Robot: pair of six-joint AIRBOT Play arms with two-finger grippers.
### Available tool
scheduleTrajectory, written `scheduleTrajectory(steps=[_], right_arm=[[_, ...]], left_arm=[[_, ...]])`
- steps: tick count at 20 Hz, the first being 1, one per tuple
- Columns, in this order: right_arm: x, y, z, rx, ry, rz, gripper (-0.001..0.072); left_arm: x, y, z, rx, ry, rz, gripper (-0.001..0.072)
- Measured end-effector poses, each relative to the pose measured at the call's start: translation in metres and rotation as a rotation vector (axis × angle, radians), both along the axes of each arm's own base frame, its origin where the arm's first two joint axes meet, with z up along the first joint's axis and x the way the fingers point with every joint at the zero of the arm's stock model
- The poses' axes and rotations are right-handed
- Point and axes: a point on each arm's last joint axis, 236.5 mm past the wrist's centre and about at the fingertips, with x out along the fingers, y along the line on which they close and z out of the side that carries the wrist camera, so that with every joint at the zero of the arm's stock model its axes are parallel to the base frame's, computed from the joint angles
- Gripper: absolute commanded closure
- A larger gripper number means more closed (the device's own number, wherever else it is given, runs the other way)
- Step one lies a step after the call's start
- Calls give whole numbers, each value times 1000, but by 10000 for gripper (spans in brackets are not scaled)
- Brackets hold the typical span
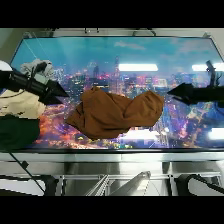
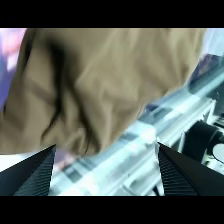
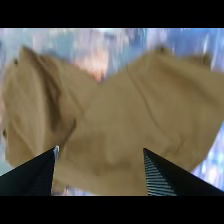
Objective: Fold the shirts.
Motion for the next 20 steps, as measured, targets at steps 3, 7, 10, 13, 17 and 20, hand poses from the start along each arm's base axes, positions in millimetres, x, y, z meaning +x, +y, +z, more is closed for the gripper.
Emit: scheduleTrajectory(steps=[3, 7, 10, 13, 17, 20], right_arm=[[-47, 43, -47, 26, 153, 90, 115], [-86, 103, -84, 0, 220, 194, 117], [-97, 146, -98, -2, 219, 227, 118], [-108, 179, -115, 22, 264, 237, 118], [-124, 218, -125, 98, 323, 249, 272], [-128, 234, -128, 131, 325, 250, 289]], left_arm=[[-45, 8, -46, 43, 126, 27, 1], [-74, 11, -89, 92, 180, 66, 2], [-71, 15, -104, 124, 154, 110, 2], [-51, 12, -107, 110, 87, 179, 19], [-25, 9, -107, 83, -9, 240, 20], [-21, 5, -111, 56, -9, 251, 21]])
